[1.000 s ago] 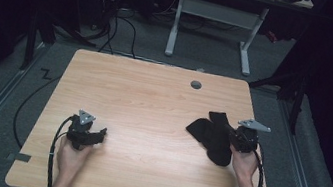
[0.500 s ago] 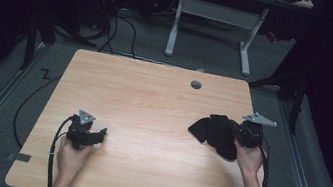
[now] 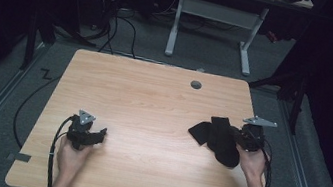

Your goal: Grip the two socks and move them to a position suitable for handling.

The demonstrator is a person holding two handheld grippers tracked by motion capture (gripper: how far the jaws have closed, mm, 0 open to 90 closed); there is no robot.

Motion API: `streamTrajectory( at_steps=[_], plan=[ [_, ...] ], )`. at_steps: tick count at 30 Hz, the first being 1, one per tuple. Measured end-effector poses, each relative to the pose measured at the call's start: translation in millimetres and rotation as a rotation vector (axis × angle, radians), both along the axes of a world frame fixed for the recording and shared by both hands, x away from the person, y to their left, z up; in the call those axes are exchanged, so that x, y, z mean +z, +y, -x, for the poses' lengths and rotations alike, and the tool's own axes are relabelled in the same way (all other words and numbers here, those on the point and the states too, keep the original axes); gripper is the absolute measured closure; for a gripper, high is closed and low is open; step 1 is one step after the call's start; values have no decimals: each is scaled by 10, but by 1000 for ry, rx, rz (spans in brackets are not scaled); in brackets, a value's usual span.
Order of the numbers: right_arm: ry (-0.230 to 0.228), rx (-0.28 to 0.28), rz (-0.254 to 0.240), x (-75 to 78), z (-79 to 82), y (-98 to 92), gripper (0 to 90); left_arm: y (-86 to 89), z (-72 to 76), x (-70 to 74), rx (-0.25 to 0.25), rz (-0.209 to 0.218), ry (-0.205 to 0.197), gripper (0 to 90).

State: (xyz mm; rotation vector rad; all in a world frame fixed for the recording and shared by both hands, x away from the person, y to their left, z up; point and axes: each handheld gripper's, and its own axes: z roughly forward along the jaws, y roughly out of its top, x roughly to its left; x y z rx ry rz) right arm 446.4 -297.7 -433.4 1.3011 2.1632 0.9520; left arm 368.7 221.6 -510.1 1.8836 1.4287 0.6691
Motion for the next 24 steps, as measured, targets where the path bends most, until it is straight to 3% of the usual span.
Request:
streamTrajectory(
  at_steps=[1,3,8,13,15,18,19,24],
  plan=[
    [32,4,37,-63,-17,18,898,0,0,0,0,0,0,298],
    [66,13,60,-112,-34,40,898,0,0,0,1,0,0,300],
    [85,44,87,-103,-56,99,898,1,-1,1,3,0,-2,312],
    [31,58,46,-29,-21,62,899,3,-3,1,6,1,-3,320],
    [-15,51,12,29,6,42,899,3,-3,1,5,1,-3,320],
    [-36,52,-12,80,20,40,899,2,-4,1,4,1,-3,320],
    [-61,59,-4,129,25,60,899,2,-4,1,4,1,-3,321],
    [-106,71,-14,255,11,117,900,2,-4,1,4,1,-3,321]
  ],
)
